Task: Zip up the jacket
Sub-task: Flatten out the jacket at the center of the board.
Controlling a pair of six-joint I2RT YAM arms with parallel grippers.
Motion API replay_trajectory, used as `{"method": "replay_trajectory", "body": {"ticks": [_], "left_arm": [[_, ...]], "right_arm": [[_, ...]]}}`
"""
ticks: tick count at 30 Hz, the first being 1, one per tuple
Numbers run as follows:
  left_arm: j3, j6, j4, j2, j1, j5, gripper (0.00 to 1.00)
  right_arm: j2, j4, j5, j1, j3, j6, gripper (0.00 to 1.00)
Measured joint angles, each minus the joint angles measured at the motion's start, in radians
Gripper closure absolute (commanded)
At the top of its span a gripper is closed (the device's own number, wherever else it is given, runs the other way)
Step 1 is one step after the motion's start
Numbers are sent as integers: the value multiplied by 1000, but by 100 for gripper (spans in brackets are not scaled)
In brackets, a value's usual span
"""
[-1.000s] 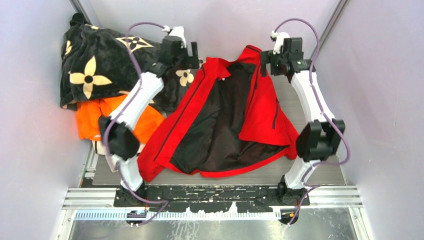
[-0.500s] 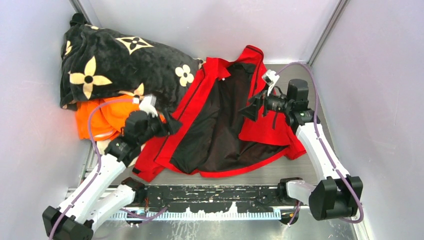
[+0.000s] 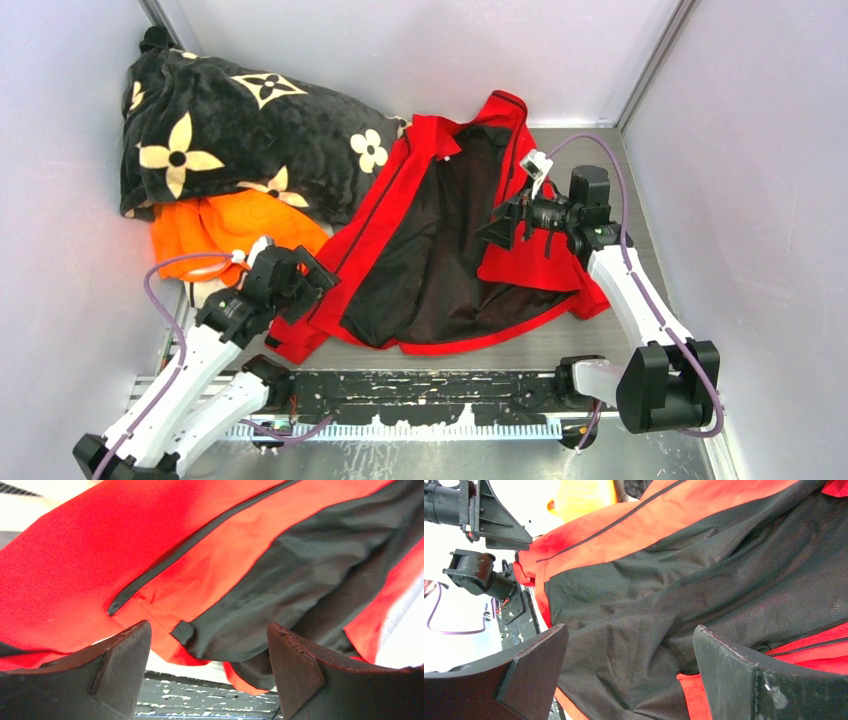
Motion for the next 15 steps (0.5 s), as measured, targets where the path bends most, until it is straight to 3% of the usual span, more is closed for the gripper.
{"method": "replay_trajectory", "body": {"ticks": [6, 15], "left_arm": [[31, -77, -92, 146, -77, -37, 14], [-112, -129, 0, 142, -119, -5, 17]], "right_arm": [[2, -7, 0, -11, 0, -13, 0], [33, -41, -3, -13, 10, -32, 0]]}}
